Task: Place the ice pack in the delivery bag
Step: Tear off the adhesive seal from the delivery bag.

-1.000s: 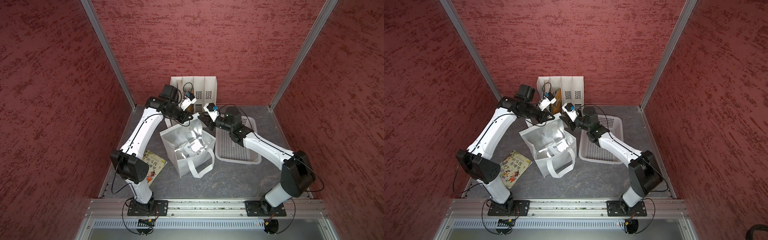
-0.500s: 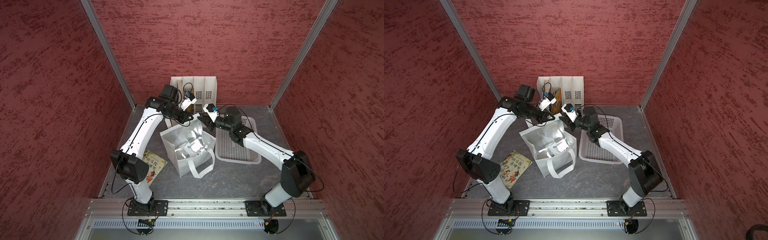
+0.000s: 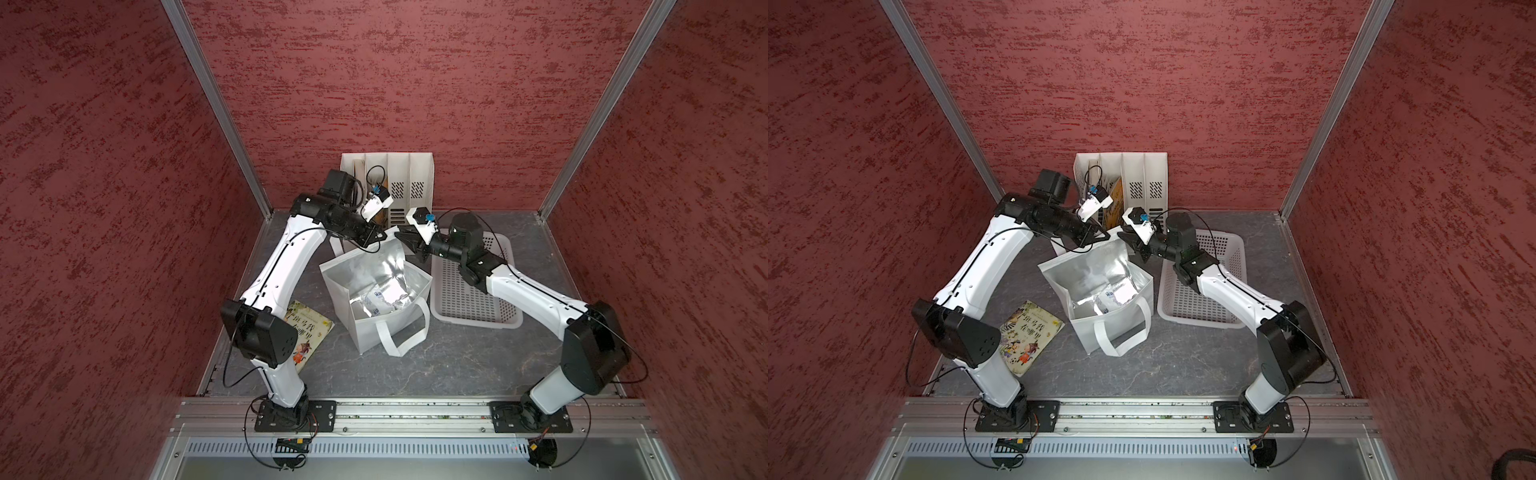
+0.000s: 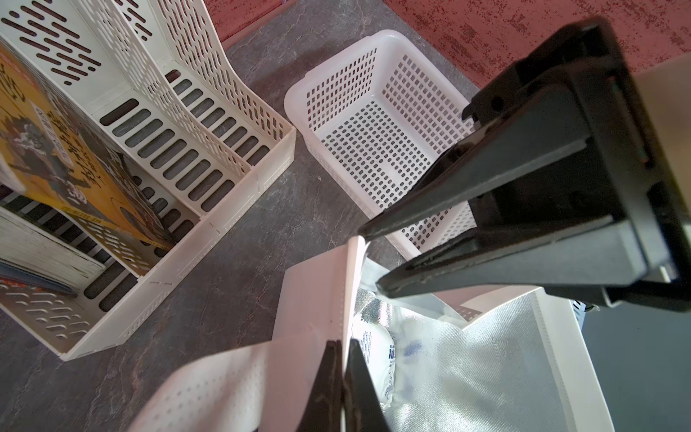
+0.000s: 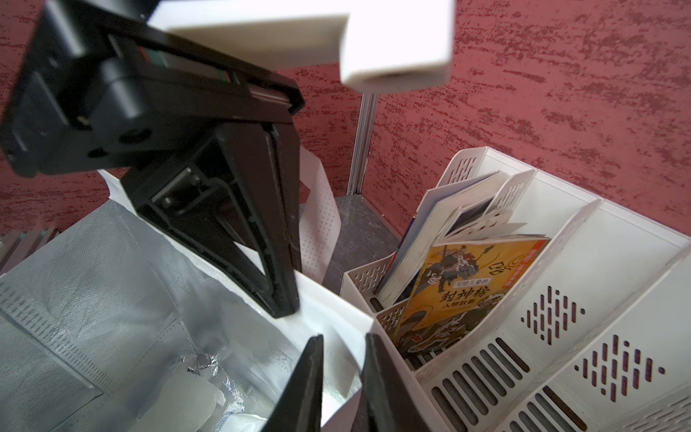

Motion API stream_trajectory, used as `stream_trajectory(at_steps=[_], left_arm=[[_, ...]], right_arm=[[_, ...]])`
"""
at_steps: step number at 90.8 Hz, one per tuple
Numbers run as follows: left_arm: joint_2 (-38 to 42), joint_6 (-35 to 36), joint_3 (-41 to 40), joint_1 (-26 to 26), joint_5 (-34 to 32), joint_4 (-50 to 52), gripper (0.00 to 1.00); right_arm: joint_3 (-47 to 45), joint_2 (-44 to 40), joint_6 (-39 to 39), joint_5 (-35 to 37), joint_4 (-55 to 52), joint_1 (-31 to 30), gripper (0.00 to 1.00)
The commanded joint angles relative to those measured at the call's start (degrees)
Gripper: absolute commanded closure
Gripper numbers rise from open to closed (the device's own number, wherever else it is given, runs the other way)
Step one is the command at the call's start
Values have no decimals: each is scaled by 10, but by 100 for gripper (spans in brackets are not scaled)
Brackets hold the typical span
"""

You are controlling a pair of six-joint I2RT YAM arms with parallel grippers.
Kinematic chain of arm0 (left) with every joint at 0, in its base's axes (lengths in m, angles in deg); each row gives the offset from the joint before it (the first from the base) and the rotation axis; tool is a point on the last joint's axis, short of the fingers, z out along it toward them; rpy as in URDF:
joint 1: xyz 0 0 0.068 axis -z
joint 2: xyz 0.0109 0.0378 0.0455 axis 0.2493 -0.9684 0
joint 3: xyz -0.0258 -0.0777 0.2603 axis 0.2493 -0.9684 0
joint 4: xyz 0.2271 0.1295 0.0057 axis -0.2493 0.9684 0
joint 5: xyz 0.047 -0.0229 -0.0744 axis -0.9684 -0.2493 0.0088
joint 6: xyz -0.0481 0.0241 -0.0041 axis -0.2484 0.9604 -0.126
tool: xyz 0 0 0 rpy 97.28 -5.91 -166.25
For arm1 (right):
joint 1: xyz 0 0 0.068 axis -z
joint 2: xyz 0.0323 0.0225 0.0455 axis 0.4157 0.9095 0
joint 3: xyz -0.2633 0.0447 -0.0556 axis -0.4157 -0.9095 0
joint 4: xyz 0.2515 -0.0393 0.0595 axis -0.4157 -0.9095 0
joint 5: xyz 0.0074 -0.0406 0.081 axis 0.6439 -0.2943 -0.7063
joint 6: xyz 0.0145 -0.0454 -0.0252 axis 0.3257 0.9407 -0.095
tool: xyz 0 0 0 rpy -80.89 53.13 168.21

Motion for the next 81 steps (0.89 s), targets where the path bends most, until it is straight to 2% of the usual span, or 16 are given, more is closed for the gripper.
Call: stream_trajectory(at_steps=[1,39,81], left_arm=[[-1,-3,10,-1,17,-7,98],[-3,-4,10,-1,17,-8,98],[-3,-4,11,-1,17,-6,98]], right_arm=[[-6,-14,1,-10,16,-2,77],[-24,-28,1,-2,21,-3,77],[-18,-26,4,-10,19,-10,83]])
